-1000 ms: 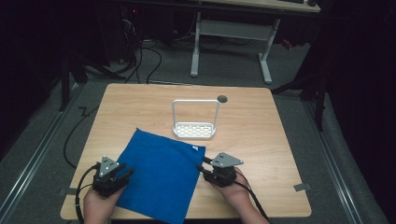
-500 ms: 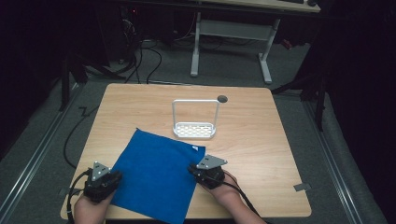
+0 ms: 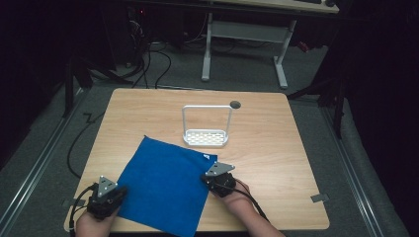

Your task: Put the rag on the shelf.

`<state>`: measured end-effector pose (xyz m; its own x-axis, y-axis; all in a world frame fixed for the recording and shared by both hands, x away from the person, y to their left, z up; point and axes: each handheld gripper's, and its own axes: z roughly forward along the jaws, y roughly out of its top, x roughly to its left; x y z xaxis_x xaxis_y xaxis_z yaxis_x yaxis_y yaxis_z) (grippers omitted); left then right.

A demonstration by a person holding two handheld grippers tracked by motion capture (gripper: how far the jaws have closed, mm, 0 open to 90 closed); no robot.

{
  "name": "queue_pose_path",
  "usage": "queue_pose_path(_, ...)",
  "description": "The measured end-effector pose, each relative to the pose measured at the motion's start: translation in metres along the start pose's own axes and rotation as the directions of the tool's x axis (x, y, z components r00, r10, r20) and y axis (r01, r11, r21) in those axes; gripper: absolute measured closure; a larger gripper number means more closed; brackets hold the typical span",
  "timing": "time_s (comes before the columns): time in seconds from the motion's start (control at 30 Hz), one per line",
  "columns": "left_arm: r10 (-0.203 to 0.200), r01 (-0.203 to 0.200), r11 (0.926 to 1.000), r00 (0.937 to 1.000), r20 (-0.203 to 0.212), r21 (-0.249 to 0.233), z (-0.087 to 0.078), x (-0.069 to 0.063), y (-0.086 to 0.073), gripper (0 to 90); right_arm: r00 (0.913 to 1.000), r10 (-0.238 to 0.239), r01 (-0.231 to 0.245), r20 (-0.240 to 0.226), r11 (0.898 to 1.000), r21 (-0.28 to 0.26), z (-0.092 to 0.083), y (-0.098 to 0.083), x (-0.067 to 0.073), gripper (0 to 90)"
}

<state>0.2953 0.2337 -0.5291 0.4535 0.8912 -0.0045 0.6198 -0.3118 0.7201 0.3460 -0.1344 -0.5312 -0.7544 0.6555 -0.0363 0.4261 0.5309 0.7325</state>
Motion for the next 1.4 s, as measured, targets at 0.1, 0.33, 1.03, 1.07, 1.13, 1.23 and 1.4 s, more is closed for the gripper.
queue_pose_path(0.1, -0.002, 0.002, 1.0000, 0.9999, 0.014, -0.003, 0.001, -0.001, 0.001, 86.9, 1.0000, 0.001, -0.001, -0.001, 1.000, -0.005, -0.001, -0.002, -0.002, 90.0)
queue_pose_path(0.33, 0.035, -0.036, 0.9994, 0.9983, 0.047, 0.003, 0.005, -0.010, 0.005, 86.1, 0.9997, 0.023, -0.023, 0.006, 1.000, -0.005, -0.009, -0.009, -0.008, 90.0)
queue_pose_path(1.03, 0.168, -0.171, 0.9853, 0.9653, 0.200, -0.001, 0.023, -0.061, 0.025, 85.8, 0.9916, 0.089, -0.092, 0.094, 0.995, 0.026, -0.053, -0.045, -0.027, 89.9)
queue_pose_path(1.07, 0.168, -0.172, 0.9851, 0.9608, 0.220, -0.003, 0.024, -0.065, 0.026, 85.5, 0.9902, 0.095, -0.099, 0.103, 0.995, 0.028, -0.058, -0.050, -0.030, 89.8)
queue_pose_path(1.13, 0.167, -0.171, 0.9852, 0.9575, 0.235, -0.004, 0.025, -0.068, 0.027, 84.9, 0.9883, 0.103, -0.107, 0.113, 0.994, 0.029, -0.064, -0.055, -0.032, 89.6)
queue_pose_path(1.23, 0.197, -0.202, 0.9794, 0.9454, 0.259, -0.009, 0.026, -0.080, 0.028, 84.8, 0.9860, 0.117, -0.121, 0.119, 0.992, 0.026, -0.070, -0.061, -0.037, 89.5)
queue_pose_path(1.4, 0.244, -0.249, 0.9682, 0.9200, 0.307, -0.021, 0.027, -0.101, 0.029, 83.8, 0.9737, 0.166, -0.172, 0.156, 0.985, 0.022, -0.089, -0.078, -0.052, 88.5)
